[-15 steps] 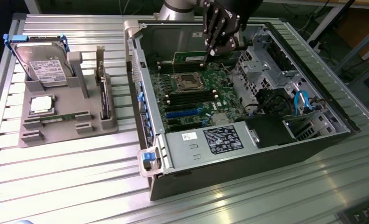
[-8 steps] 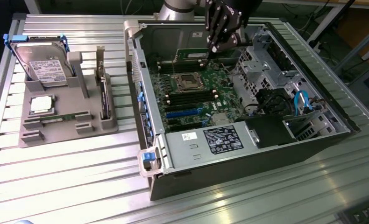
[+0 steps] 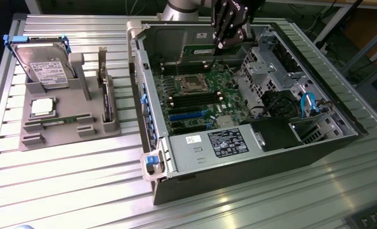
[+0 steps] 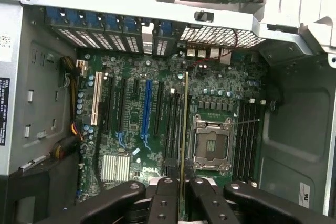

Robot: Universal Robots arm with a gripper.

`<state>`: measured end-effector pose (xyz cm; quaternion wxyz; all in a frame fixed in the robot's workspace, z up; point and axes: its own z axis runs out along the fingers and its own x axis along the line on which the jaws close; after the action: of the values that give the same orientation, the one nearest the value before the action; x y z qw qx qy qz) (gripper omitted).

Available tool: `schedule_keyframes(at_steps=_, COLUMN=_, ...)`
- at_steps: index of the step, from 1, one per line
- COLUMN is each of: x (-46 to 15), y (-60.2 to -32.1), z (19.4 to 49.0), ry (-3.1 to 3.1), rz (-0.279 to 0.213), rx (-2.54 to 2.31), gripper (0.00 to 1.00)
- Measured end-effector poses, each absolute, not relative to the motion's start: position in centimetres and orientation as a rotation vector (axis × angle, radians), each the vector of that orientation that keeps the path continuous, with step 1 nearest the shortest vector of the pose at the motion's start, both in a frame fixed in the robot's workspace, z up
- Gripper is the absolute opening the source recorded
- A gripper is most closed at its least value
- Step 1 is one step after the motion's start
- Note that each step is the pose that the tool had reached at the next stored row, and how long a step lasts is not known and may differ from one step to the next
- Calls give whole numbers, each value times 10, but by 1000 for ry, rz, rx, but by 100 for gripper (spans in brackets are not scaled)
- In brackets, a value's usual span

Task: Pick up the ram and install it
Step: 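Pick up the ram and move it above insertion slot, then insert the ram into the slot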

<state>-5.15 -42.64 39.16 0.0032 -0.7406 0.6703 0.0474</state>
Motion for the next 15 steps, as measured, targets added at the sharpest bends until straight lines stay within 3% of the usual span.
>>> schedule_keyframes(at_steps=15, x=-51, y=-426, z=384, ry=2102, rz=148, rx=-2322, gripper=14)
